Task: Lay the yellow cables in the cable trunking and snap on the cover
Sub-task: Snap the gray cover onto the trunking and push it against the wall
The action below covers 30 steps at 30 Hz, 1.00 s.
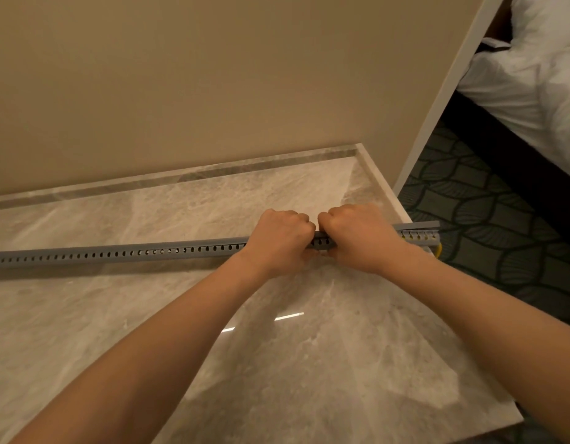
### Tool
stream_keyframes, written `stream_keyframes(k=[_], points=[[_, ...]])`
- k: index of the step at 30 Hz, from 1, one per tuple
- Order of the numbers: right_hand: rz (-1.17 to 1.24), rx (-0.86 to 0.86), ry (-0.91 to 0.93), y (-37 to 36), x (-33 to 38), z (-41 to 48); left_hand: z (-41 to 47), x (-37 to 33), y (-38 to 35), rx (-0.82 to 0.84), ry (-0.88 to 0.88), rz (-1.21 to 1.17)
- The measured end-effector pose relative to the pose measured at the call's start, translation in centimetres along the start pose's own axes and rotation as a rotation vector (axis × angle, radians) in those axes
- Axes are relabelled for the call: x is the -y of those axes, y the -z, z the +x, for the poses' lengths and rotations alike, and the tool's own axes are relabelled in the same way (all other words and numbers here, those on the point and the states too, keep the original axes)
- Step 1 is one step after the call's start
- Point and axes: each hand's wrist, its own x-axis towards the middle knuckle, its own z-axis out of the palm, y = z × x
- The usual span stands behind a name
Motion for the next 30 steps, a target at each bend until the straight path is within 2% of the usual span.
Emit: stream_keyframes(k=[8, 14, 19, 22, 30], points=[[0.056, -0.012, 0.008, 0.0, -0.6, 0.0, -0.1, -0.1, 0.0, 0.005, 0.003, 0.011], [0.226, -0.036, 0.028, -0.3, -1.7, -1.3, -0.3, 0.1, -0.1, -0.027, 0.008, -0.004], [0.183, 0.000, -0.075, -0.4, -4.8, -3.7, -0.1, -0.1, 0.0, -0.013, 0.009, 0.001], [0.251, -0.003, -0.124, -0.3, -6.0, -4.9, 0.2, -0.6, 0.0, -0.009, 0.020, 0.010], [0.290, -0.017, -0.101, -0.6, -6.3, -5.4, 2.1, -3.8, -0.5, -0.038, -0.017, -0.065]])
